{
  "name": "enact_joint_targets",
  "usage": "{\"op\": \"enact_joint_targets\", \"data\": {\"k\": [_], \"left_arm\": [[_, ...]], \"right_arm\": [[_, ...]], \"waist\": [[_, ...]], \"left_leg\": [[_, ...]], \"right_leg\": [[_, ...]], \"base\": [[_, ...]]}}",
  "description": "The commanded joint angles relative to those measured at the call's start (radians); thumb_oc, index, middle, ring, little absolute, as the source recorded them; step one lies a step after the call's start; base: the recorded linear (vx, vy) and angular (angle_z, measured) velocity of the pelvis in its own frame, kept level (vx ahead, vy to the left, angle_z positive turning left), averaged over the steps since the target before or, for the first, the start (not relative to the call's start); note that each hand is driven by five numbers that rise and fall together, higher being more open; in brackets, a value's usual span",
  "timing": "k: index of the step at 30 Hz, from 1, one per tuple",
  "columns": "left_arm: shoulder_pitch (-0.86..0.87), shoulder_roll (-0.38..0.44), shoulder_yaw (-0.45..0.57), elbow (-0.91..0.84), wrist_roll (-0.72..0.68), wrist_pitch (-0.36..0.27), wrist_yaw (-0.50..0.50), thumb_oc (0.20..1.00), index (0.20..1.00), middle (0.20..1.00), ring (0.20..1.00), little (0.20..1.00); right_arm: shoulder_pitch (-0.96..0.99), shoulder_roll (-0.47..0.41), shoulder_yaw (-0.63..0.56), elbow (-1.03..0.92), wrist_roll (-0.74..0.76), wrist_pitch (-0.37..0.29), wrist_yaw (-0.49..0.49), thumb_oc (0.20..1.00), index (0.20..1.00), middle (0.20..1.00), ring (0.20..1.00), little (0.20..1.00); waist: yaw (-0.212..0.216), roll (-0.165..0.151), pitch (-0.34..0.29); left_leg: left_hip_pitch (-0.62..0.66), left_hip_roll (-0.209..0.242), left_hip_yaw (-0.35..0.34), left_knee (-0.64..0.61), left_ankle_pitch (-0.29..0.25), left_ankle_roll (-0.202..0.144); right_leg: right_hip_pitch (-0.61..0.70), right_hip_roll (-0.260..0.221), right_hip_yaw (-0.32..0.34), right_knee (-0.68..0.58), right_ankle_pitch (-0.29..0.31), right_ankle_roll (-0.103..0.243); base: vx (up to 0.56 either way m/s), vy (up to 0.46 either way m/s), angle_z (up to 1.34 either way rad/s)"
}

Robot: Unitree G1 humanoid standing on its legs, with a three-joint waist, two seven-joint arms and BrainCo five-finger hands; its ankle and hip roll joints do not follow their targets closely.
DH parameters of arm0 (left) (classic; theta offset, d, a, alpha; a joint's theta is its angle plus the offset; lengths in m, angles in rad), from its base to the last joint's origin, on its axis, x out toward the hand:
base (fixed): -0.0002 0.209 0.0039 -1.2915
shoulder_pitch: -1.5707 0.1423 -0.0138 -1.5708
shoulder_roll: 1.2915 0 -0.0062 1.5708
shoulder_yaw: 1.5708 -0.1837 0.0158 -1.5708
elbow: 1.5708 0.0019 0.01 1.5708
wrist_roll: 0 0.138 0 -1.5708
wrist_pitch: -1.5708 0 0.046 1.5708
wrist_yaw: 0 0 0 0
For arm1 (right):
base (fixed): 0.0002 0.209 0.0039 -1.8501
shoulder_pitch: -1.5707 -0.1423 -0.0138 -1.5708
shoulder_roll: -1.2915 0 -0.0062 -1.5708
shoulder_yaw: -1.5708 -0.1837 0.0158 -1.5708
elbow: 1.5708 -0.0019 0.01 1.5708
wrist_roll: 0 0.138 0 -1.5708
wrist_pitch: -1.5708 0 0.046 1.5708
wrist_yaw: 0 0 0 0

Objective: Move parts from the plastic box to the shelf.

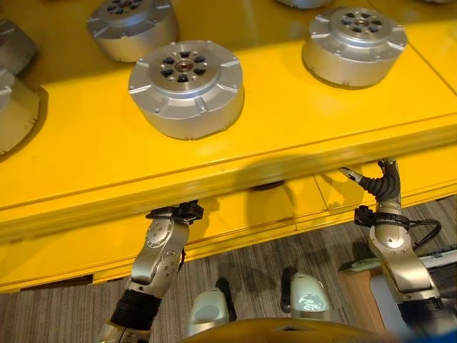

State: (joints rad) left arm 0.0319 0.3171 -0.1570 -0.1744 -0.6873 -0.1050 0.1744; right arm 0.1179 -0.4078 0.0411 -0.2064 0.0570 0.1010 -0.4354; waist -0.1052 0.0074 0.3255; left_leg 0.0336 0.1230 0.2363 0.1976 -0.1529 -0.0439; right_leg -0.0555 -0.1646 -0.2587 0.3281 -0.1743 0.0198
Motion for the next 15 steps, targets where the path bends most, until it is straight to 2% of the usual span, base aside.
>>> {"op": "enact_joint_targets", "data": {"k": [1, 3, 9, 13, 15], "left_arm": [[0.027, 0.006, 0.047, -0.076, -0.018, -0.052, 0.022, 1.0, 1.0, 1.0, 1.0, 1.0], [0.046, 0.01, 0.057, -0.075, -0.011, -0.077, 0.049, 1.0, 1.0, 1.0, 1.0, 1.0], [0.115, -0.001, 0.076, -0.067, -0.031, -0.081, 0.08, 1.0, 1.0, 1.0, 1.0, 1.0], [0.154, 0.006, 0.073, -0.065, 0.033, -0.066, 0.065, 1.0, 1.0, 1.0, 1.0, 1.0], [0.158, 0.017, 0.066, -0.061, 0.111, -0.073, 0.06, 1.0, 1.0, 1.0, 1.0, 1.0]], "right_arm": [[-0.005, -0.009, -0.021, -0.038, 0.03, -0.041, 0.017, 1.0, 1.0, 1.0, 1.0, 1.0], [0.019, -0.009, -0.019, -0.034, 0.051, -0.029, 0.03, 1.0, 1.0, 1.0, 1.0, 1.0], [0.049, -0.002, 0.008, -0.006, 0.088, -0.026, 0.02, 1.0, 1.0, 1.0, 1.0, 1.0], [0.058, -0.001, 0.011, -0.003, 0.131, -0.019, -0.004, 1.0, 1.0, 1.0, 1.0, 1.0], [0.053, 0.002, 0.018, 0.004, 0.149, -0.016, -0.021, 1.0, 1.0, 1.0, 1.0, 1.0]], "waist": [[-0.016, -0.006, -0.014], [-0.018, -0.007, -0.02], [0.005, -0.021, -0.03], [0.022, -0.033, -0.033], [0.027, -0.04, -0.032]], "left_leg": [[0.046, 0.035, 0.116, -0.105, 0.113, 0.024], [0.051, 0.03, 0.116, -0.113, 0.112, 0.027], [0.053, 0.009, 0.106, -0.109, 0.095, 0.039], [0.059, -0.013, 0.111, -0.116, 0.082, 0.052], [0.063, -0.027, 0.125, -0.121, 0.077, 0.062]], "right_leg": [[0.04, 0.009, 0.076, -0.04, 0.047, 0.057], [0.047, 0.01, 0.078, -0.052, 0.05, 0.059], [0.068, 0.006, 0.071, -0.081, 0.06, 0.066], [0.074, -0.012, 0.063, -0.119, 0.095, 0.089], [0.07, -0.032, 0.056, -0.145, 0.132, 0.112]], "base": [[0.0, 0.072, -0.11], [-0.02, 0.08, -0.02], [-0.03, 0.106, 0.01], [-0.04, 0.175, 0.01], [-0.05, 0.204, 0.0]]}}
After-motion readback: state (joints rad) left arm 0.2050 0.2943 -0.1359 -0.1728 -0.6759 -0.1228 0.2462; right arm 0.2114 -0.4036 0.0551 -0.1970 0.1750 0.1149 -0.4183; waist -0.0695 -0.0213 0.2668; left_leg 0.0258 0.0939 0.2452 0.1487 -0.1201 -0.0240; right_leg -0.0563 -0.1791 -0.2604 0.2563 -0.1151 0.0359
